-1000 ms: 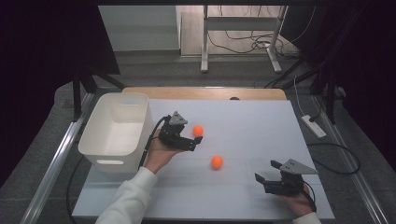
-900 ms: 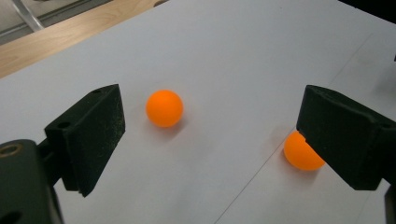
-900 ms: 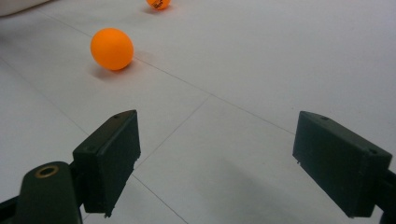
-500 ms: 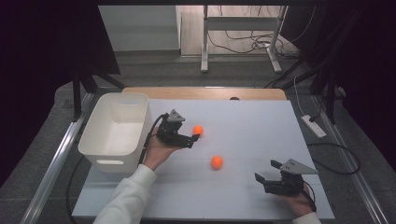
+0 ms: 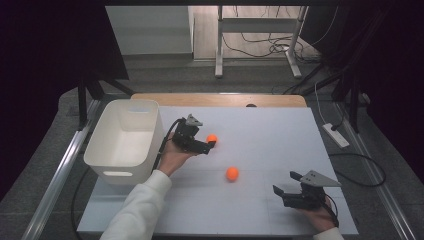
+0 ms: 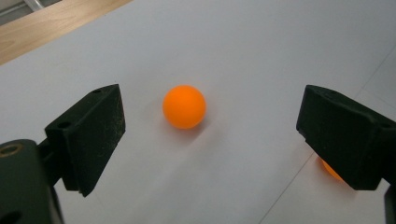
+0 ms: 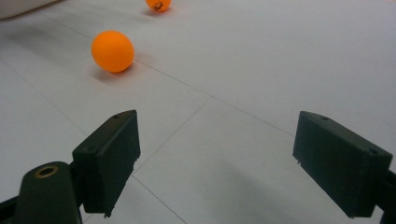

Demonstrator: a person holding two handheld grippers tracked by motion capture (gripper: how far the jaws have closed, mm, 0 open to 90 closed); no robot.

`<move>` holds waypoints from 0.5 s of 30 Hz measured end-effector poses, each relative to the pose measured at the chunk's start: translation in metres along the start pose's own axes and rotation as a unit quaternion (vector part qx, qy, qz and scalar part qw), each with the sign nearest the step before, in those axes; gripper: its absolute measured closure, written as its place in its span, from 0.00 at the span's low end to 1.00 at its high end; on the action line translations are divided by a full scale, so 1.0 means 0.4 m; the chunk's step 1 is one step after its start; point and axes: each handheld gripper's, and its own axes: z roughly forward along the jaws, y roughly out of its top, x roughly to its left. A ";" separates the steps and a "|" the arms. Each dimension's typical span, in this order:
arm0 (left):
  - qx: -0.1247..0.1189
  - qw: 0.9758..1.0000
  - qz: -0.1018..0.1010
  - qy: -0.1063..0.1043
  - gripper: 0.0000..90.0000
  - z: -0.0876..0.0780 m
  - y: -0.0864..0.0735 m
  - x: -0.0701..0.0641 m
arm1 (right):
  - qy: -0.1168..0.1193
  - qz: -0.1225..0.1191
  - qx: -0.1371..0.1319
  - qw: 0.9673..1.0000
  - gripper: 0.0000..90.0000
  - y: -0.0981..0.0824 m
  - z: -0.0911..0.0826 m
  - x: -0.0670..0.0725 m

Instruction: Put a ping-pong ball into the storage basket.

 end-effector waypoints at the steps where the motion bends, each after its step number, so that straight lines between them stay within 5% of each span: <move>1: 0.001 1.000 -0.001 0.001 0.09 0.004 0.001 0.002 | 0.000 0.000 0.000 1.000 0.17 0.000 0.000 0.000; 15: 0.027 1.000 0.001 0.007 0.09 0.057 0.032 0.021 | -0.002 0.001 0.000 1.000 0.17 0.001 -0.001 -0.001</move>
